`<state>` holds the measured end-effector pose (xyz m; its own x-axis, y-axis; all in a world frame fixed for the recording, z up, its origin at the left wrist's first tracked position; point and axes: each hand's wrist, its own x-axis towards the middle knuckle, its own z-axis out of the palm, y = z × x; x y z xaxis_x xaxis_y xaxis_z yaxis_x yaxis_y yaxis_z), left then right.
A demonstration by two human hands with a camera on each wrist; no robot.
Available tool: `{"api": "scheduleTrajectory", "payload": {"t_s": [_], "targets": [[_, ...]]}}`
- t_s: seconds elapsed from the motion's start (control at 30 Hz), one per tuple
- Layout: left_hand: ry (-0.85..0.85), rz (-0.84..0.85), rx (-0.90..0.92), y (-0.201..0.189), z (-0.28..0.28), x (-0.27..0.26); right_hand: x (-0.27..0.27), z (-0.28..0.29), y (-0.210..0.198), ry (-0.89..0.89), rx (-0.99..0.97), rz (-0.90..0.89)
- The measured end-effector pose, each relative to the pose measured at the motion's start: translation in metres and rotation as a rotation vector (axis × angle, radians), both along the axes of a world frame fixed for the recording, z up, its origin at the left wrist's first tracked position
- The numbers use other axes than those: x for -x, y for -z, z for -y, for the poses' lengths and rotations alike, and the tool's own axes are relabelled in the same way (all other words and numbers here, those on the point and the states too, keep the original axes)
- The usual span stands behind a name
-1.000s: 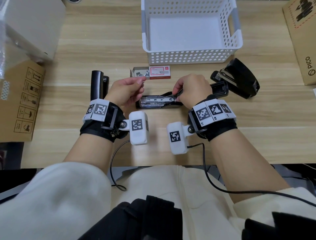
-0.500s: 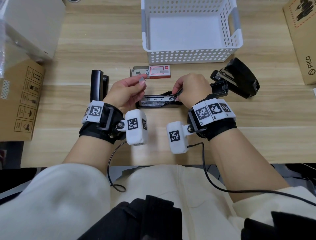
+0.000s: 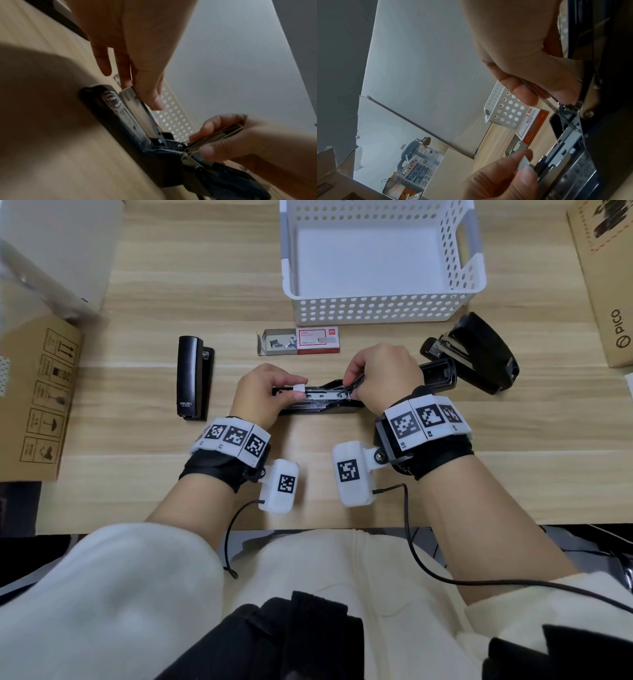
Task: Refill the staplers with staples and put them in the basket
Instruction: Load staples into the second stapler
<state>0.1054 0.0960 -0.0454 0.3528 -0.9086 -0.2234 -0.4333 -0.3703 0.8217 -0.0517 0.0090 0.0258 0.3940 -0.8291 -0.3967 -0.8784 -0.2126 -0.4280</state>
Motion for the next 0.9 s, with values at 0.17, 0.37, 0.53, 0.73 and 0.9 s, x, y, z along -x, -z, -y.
{"api": "scheduleTrajectory", "payload": {"t_s": [0.17,0.37,0.53,0.73,0.9], "targets": [[0.071,0.077,-0.030,0.0017,0.0010,0.0011,-0.0004,-0.0012,-0.0008,0.005,-0.001,-0.001],[0.096,0.123,-0.037,0.0007,-0.0014,0.0010,-0.0012,-0.0012,0.0004,0.010,-0.002,-0.003],[0.065,0.136,-0.031,0.0005,-0.0024,0.0036,-0.0013,-0.0016,-0.0001,0.015,0.003,-0.004],[0.050,0.139,-0.023,-0.0009,-0.0032,0.0052,-0.0015,-0.0018,-0.0006,0.011,-0.001,-0.004],[0.021,0.177,-0.044,-0.0028,-0.0039,0.0067,-0.0010,-0.0022,-0.0007,0.008,0.012,-0.009]]}}
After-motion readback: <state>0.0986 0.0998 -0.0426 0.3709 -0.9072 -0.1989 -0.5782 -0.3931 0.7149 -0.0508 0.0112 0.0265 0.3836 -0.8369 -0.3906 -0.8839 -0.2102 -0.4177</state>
